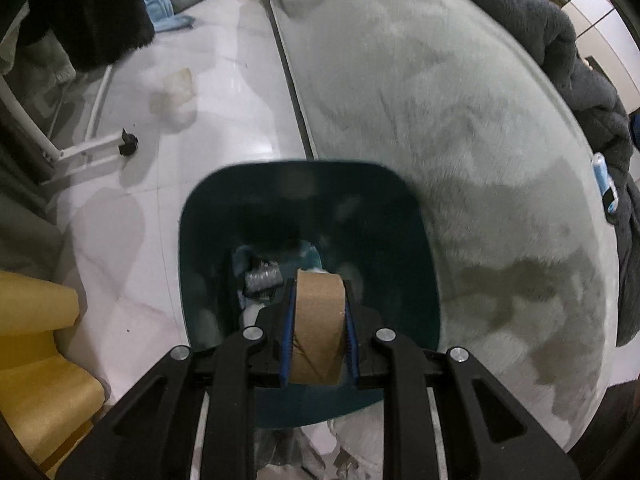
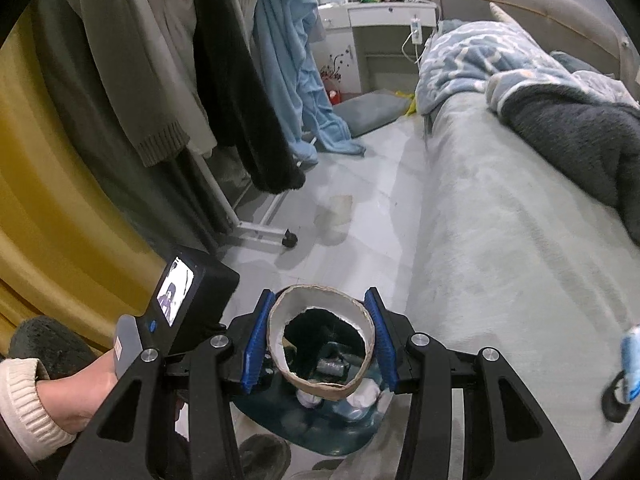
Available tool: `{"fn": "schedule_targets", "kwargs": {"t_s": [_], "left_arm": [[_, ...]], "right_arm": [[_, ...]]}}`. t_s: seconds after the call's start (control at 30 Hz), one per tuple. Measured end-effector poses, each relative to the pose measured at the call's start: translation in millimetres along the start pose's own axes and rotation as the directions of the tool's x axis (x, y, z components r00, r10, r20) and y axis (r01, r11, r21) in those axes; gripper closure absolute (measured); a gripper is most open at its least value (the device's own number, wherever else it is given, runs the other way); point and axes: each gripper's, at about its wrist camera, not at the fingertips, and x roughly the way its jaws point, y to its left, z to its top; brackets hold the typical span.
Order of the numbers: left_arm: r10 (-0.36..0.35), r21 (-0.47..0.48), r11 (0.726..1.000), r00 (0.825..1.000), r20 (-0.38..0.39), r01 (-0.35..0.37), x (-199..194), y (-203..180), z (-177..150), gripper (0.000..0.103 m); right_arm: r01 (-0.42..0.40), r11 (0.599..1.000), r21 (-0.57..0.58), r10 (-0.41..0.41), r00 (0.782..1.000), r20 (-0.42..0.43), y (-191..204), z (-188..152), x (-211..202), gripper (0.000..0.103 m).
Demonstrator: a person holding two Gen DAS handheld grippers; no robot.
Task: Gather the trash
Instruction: 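Open both tools to drop the tape roll and paper ring into the bin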
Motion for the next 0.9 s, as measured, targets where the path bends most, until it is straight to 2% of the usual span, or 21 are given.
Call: {"fn": "schedule_targets", "kwargs": {"t_s": [0.3, 0.43, 0.5, 0.57, 0.7, 0.9], "left_arm": [[-0.016, -0.032, 0.999, 0.993, -0.119, 0.013, 22, 17, -14, 0.08], [-0.015, -0.032, 0.999, 0.989, -0.144, 0.011, 25, 23, -14, 0.079], [-0.009, -0.025, 1.0, 0.99, -0.142, 0.005, 23, 25, -14, 0.061], [0.003, -0.017, 1.0, 0.991, -0.135, -0.006, 20, 26, -13, 0.051], [0.015, -0.013, 1.0, 0.993, -0.113, -0.017, 14, 34, -11, 0.041], [0.013, -0.021, 1.0, 0.998, -0.054, -0.015, -1, 47, -7, 0.036]], "right_arm": [[0.003, 1.0, -0.005, -0.003, 0.997, -0.083, 7, -10, 40, 0.056], [0.014, 1.0, 0.004, -0.013, 0.992, -0.126, 4, -16, 60, 0.056], [0.021, 1.0, 0.01, -0.019, 0.989, -0.148, 2, -20, 70, 0.056], [0.029, 0.999, 0.017, -0.026, 0.985, -0.169, -1, -25, 78, 0.056], [0.043, 0.999, 0.033, -0.035, 0.977, -0.21, -7, -34, 92, 0.056], [0.057, 0.998, 0.04, -0.045, 0.967, -0.252, -6, -41, 110, 0.056]]}}
